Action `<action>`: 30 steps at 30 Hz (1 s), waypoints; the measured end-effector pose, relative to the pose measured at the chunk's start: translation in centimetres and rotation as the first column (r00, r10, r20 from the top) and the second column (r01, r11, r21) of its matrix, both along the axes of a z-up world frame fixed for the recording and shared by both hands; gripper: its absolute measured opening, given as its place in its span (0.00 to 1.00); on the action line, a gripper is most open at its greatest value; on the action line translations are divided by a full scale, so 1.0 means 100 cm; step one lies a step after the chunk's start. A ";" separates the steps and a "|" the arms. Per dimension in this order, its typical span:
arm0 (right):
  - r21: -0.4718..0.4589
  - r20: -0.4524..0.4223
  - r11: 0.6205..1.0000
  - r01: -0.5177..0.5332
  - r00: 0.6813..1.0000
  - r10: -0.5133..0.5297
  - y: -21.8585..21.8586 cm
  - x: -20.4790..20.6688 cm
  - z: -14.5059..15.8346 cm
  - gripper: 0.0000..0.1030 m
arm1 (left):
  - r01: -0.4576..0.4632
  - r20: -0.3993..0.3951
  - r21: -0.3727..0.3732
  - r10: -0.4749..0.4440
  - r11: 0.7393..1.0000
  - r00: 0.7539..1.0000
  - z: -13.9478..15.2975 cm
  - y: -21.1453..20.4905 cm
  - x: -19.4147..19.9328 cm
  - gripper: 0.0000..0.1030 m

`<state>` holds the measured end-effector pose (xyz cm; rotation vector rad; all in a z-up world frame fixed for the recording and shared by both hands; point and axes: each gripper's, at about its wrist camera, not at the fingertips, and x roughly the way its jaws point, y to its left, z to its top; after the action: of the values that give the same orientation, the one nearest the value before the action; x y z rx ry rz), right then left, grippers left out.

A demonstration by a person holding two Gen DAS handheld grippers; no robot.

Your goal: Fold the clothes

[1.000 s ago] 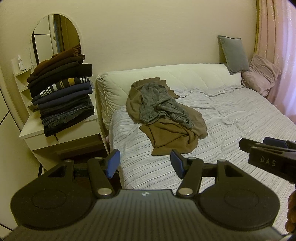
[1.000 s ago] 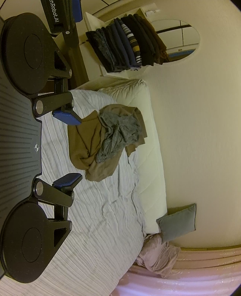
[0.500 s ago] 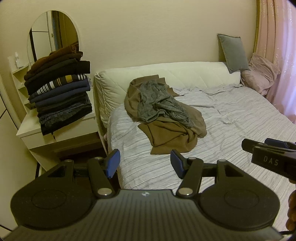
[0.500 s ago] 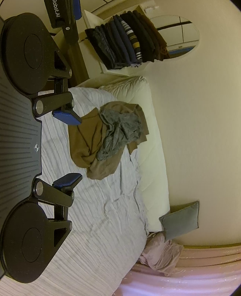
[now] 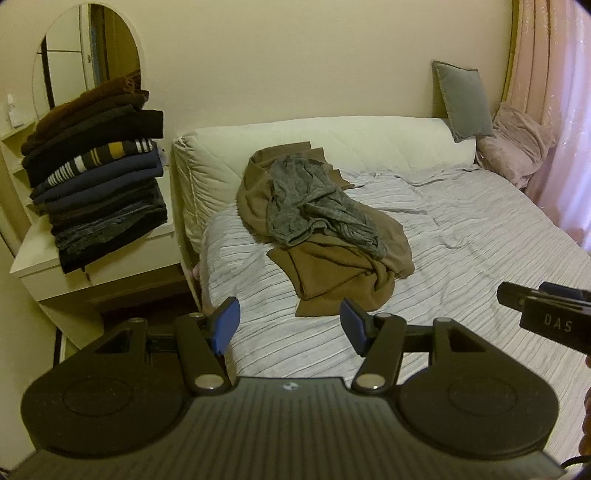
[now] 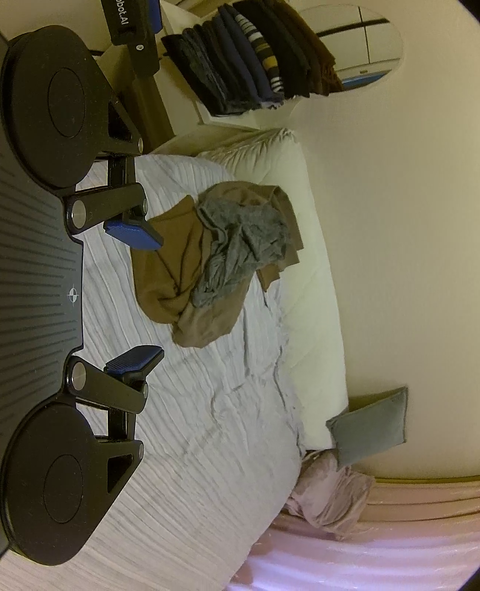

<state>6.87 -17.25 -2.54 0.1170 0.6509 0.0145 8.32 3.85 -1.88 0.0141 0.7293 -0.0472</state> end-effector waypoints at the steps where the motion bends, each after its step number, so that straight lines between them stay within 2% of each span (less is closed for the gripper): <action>1: 0.008 -0.006 1.000 0.004 1.000 -0.004 0.000 0.006 -0.002 0.59 | 0.008 -0.009 -0.006 -0.008 1.000 1.000 -0.003 0.003 0.006 0.55; 9: 0.081 -0.049 0.996 0.024 0.999 -0.020 0.000 0.053 -0.016 0.59 | 0.048 -0.034 -0.008 -0.048 0.999 0.998 -0.024 0.018 0.067 0.55; 18: 0.093 -0.063 0.994 0.062 0.996 -0.056 0.005 0.102 -0.025 0.59 | 0.090 -0.073 0.020 -0.089 0.996 0.993 -0.037 0.018 0.131 0.55; 30: 0.106 -0.108 0.988 0.112 0.989 -0.100 0.018 0.166 -0.035 0.59 | 0.145 -0.095 0.014 -0.143 0.989 0.985 -0.042 0.021 0.201 0.55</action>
<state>23.51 -15.42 -6.07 0.2623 0.7458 -0.0579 28.44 5.93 -6.10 0.0850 0.8215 -0.1795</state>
